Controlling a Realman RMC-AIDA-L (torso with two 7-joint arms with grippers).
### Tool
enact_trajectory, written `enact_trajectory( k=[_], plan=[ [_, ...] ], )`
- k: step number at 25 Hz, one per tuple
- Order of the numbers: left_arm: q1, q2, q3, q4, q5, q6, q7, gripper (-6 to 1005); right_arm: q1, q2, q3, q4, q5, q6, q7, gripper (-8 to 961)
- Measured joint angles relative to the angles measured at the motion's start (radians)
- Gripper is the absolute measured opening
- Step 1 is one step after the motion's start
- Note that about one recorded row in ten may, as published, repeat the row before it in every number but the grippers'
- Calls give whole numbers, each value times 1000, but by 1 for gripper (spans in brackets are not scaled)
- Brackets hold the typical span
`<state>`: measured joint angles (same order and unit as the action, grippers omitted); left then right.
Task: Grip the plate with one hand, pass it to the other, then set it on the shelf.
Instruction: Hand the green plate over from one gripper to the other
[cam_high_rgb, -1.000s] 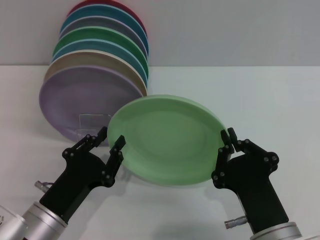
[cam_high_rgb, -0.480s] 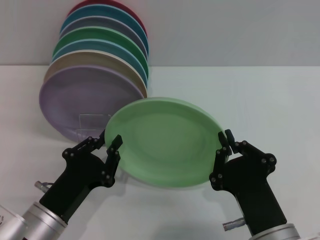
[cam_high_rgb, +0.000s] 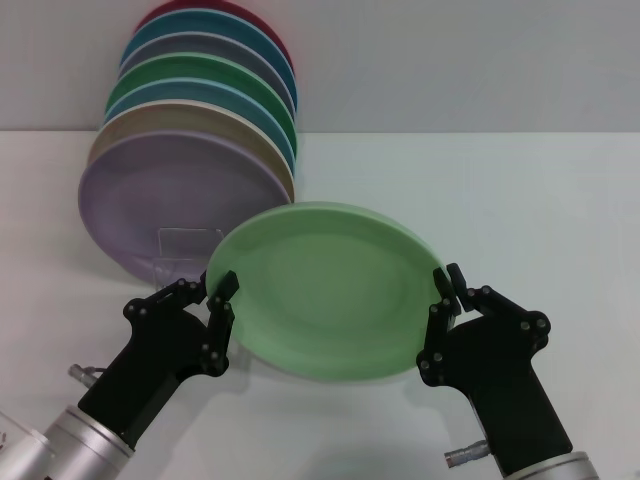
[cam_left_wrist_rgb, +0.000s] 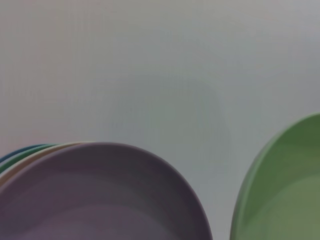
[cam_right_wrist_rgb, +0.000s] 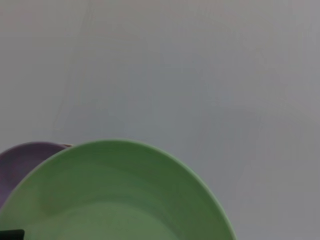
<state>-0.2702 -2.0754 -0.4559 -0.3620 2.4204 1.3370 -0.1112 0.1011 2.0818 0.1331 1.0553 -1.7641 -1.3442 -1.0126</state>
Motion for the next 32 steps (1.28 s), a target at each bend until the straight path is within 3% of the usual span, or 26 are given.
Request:
enact_trajectory(
  k=[32],
  plan=[
    [12, 1, -13, 0, 1, 2, 7, 31, 1, -2, -2, -8, -7, -4, 1, 22]
  ],
)
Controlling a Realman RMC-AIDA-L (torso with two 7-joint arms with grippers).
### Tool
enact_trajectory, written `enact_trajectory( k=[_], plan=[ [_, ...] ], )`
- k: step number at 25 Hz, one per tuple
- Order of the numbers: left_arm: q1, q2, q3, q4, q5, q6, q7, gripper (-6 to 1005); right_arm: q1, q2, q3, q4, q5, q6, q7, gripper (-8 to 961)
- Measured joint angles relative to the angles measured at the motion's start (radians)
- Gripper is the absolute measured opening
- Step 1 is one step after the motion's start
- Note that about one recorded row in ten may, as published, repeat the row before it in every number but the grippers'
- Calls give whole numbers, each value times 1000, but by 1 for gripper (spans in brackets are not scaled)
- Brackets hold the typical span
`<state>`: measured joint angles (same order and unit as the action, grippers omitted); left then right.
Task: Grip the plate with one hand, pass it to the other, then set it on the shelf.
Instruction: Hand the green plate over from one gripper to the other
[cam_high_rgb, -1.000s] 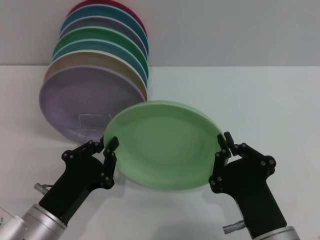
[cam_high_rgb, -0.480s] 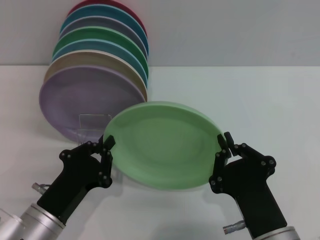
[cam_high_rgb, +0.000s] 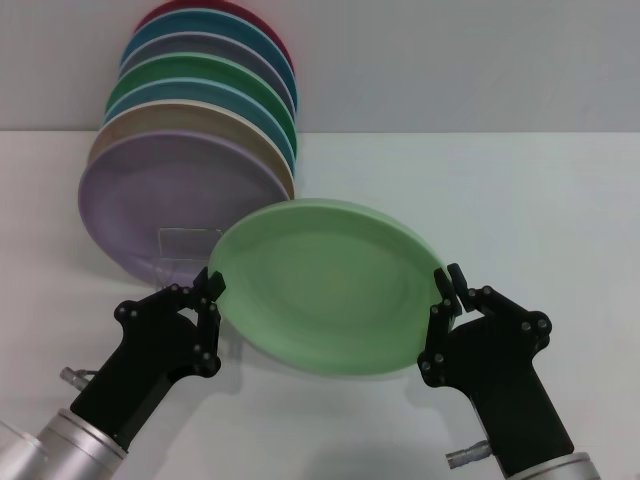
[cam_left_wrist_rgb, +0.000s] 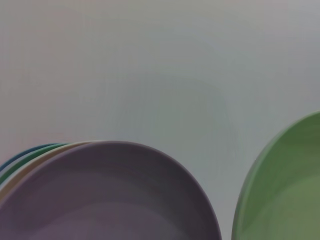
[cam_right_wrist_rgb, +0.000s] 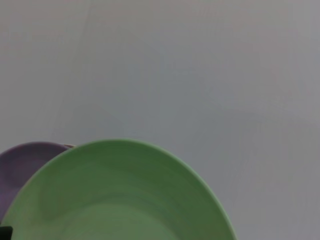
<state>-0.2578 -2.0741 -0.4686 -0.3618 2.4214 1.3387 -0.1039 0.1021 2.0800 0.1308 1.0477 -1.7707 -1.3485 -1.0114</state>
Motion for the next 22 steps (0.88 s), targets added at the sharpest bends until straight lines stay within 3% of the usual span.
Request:
enact_trajectory(
  k=[14, 22],
  plan=[
    [10, -1, -19, -1, -2, 11, 3, 25, 22, 0, -25, -39, -7, -2, 20, 22],
    [17, 2, -41, 0, -2, 26, 3, 25, 22, -2, -39, -64, -18, -40, 71, 208]
  ],
)
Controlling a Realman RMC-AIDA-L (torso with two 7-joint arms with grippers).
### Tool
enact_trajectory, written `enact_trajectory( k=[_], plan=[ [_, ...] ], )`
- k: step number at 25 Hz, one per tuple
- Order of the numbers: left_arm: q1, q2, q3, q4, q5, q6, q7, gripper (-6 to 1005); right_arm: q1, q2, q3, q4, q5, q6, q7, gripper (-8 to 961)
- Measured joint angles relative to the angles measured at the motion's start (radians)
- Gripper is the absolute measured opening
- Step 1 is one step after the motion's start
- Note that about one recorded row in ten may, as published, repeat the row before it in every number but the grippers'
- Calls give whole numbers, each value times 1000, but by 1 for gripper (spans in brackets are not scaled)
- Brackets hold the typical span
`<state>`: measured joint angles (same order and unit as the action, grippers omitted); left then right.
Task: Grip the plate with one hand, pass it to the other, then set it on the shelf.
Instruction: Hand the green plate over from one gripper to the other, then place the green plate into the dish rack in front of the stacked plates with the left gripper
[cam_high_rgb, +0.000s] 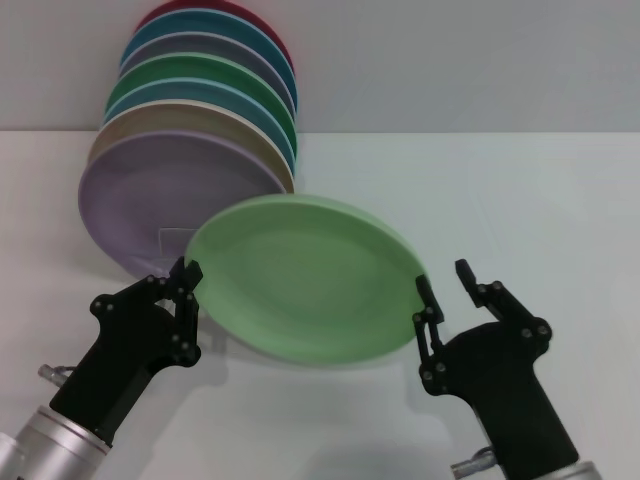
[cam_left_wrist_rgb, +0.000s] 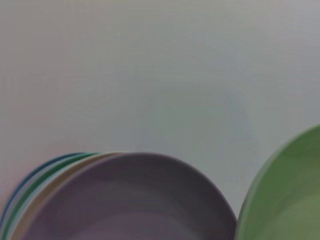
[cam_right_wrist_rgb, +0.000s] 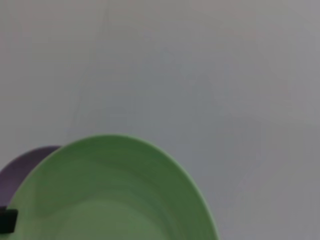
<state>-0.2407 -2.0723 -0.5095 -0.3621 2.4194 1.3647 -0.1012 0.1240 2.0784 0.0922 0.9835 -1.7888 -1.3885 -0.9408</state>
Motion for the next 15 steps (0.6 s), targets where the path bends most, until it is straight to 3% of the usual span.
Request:
enact_trajectory(
  k=[3, 9, 15],
  plan=[
    [6, 1, -5, 1, 0, 17, -6, 25, 6, -3, -46, -26, -3, -78, 49, 320],
    [36, 4, -24, 3, 0, 96, -30, 26, 23, -8, -157, -117, -42, -230, 195, 332],
    [61, 7, -70, 15, 0, 210, -89, 26, 23, -3, -169, -178, -53, -237, 264, 345]
  ],
)
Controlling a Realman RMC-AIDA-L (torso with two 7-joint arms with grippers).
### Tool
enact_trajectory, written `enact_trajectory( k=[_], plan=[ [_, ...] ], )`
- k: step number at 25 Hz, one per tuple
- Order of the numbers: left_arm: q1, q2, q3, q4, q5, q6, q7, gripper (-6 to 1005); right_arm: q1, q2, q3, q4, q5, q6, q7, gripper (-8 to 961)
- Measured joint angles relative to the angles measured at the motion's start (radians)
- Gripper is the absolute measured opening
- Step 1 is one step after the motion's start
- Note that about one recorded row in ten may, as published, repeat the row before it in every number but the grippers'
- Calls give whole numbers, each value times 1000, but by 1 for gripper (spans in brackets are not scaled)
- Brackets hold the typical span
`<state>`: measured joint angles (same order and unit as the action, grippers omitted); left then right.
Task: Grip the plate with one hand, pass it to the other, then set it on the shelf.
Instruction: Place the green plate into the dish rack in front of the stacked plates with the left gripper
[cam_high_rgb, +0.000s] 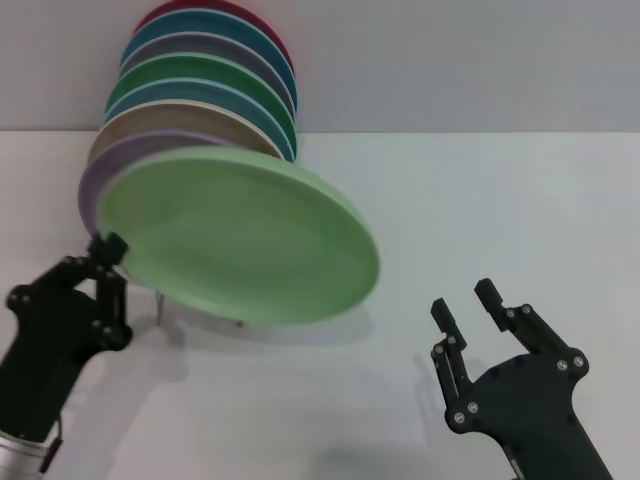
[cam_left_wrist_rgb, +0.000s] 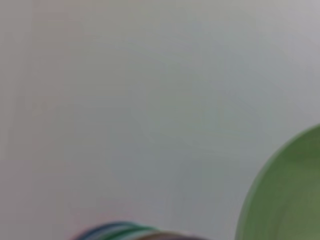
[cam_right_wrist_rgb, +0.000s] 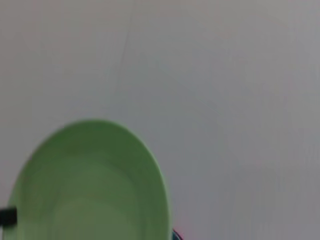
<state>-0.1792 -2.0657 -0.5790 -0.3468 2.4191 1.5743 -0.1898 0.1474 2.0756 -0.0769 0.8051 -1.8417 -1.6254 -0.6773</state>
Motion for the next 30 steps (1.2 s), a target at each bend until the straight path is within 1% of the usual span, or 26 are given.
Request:
enact_trajectory(
  k=[1, 2, 6, 7, 10, 13, 16, 20, 30],
  plan=[
    [1, 0, -22, 6, 0, 24, -16, 26, 0, 2, 0, -19, 5, 6, 11, 347],
    [1, 0, -22, 6, 0, 24, -16, 26, 0, 2, 0, -19, 5, 6, 11, 347],
    [-6, -2, -81, 12, 0, 39, -31, 26, 4, 4, 19, -65, 7, 37, 67, 348],
    [-6, -2, -81, 12, 0, 39, -31, 26, 5, 4, 23, -73, 8, 42, 79, 348],
    [-18, -2, -113, 16, 0, 37, -31, 26, 8, 4, 34, -88, 9, 55, 106, 348],
    [-41, -3, -154, 37, 0, 27, -25, 27, 10, 4, 73, -103, 12, 67, 143, 348],
    [-53, -4, -167, 49, 0, 23, -24, 27, 10, 4, 83, -108, 12, 67, 145, 348],
    [-93, -4, -182, 96, 0, 21, -22, 27, 10, 2, 105, -114, 13, 67, 149, 348],
    [-127, -3, -206, 162, 0, 15, -19, 27, 4, 0, 129, -117, 13, 63, 151, 348]
  ],
)
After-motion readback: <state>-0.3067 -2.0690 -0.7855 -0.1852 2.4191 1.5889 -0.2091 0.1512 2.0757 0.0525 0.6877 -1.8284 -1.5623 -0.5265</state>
